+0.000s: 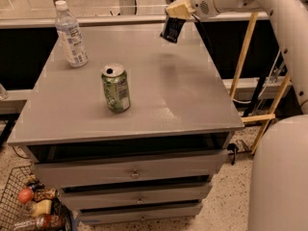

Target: Pick rxbar blueberry

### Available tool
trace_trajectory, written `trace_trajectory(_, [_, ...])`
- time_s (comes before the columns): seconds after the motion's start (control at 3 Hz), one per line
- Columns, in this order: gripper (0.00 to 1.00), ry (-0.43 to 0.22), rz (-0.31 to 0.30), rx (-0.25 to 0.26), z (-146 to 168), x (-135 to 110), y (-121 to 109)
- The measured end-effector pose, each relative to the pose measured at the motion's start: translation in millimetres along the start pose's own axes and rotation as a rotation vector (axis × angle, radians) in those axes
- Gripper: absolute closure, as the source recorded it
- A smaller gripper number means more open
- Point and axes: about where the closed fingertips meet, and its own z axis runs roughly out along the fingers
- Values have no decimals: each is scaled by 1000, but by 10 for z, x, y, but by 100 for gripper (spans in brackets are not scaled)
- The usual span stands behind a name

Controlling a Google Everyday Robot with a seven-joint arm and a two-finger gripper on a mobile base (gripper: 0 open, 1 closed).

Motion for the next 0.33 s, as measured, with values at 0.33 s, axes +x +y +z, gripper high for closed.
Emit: trace_trajectory(0.33, [100,-5,-9,-6,-29,-29,19])
